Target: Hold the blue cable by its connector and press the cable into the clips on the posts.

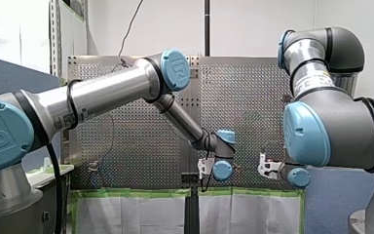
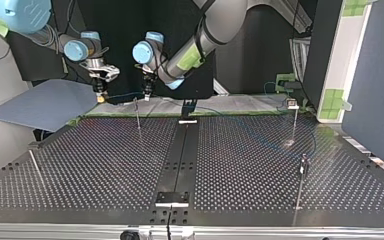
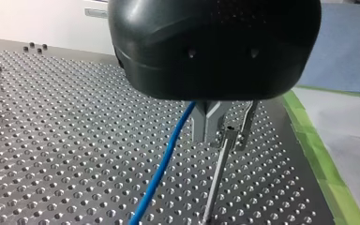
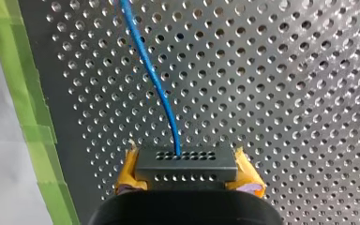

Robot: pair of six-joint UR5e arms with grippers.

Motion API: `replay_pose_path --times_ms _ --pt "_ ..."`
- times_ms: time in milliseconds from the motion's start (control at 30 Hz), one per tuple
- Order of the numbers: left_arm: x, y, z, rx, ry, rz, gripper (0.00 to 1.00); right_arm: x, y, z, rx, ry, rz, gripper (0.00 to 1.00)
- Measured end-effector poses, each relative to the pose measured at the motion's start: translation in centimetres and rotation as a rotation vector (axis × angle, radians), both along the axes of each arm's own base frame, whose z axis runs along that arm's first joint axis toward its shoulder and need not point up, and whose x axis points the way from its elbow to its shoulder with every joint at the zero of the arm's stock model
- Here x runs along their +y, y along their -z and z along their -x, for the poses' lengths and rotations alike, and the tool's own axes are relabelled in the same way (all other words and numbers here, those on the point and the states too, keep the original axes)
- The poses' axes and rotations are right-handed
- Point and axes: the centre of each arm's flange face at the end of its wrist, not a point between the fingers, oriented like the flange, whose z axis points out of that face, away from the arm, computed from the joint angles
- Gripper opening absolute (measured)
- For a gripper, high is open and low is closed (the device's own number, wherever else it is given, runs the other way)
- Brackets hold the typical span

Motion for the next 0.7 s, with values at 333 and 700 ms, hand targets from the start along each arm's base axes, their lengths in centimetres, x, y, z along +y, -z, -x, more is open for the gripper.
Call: replay_pose_path --times_ms 333,700 --pt "0.6 0.1 -1.0 0.004 0.000 0.001 0.00 -1.1 -0.5 0.3 -0.002 0.006 0.018 0.00" --pt "0.9 1.4 -1.3 0.018 0.018 -0.006 0.00 -1.8 -0.7 1.1 -0.002 0.023 0.027 0.00"
